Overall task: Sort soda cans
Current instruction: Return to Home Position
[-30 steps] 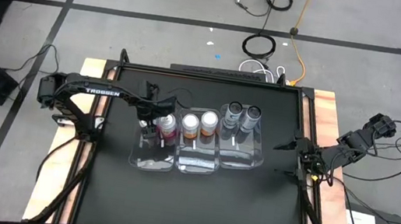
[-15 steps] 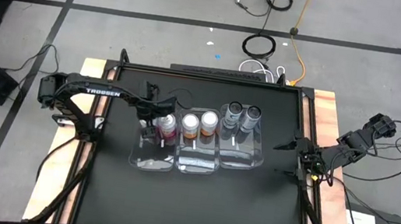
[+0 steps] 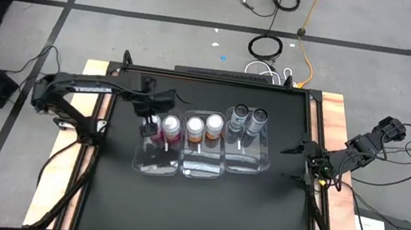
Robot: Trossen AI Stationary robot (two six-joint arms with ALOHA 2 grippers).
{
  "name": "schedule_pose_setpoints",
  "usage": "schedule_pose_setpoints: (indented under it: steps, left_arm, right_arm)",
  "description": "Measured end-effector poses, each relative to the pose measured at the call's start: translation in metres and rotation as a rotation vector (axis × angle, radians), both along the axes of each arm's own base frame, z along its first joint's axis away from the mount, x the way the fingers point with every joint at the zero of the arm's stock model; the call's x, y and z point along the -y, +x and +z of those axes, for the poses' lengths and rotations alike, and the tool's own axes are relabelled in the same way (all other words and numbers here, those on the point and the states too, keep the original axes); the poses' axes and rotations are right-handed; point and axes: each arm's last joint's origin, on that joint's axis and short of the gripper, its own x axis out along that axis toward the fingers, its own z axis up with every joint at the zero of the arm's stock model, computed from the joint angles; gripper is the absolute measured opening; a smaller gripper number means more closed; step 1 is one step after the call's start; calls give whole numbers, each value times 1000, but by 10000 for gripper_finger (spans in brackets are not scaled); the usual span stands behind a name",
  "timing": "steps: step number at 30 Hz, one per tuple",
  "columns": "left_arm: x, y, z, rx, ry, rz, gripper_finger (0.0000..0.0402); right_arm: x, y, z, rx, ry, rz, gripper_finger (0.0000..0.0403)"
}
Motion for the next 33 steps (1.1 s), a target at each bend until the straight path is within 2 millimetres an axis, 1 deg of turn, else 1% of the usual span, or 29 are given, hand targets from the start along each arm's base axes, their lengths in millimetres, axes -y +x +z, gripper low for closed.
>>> schedule_pose_setpoints:
  steps: [4, 8, 12, 14, 17, 22, 26, 28, 33]
  left_arm:
    - [5, -14, 28, 95, 22, -4, 393]
    - [12, -35, 55, 216, 47, 9, 393]
    - [18, -57, 70, 273, 51, 10, 393]
    - [22, -67, 75, 295, 39, 4, 393]
    - [26, -76, 81, 351, 30, 65, 392]
    - [38, -92, 90, 424, -55, -66, 392]
    - [43, -103, 91, 494, -44, -100, 392]
    - [44, -107, 92, 558, -34, -107, 392]
    - [45, -113, 90, 713, -10, -139, 392]
  right_arm:
    - [0, 0, 0, 0, 3, -2, 389]
    - [0, 0, 0, -1, 9, -5, 389]
    - [0, 0, 0, 2, 11, -5, 389]
    - [0, 0, 0, 2, 11, -5, 389]
    - [0, 0, 0, 0, 10, -5, 389]
    - [0, 1, 1, 10, 15, -4, 389]
    - [-2, 2, 6, 59, -3, 16, 389]
    - [-1, 3, 7, 77, -22, 20, 389]
    - [2, 5, 8, 89, -73, -5, 389]
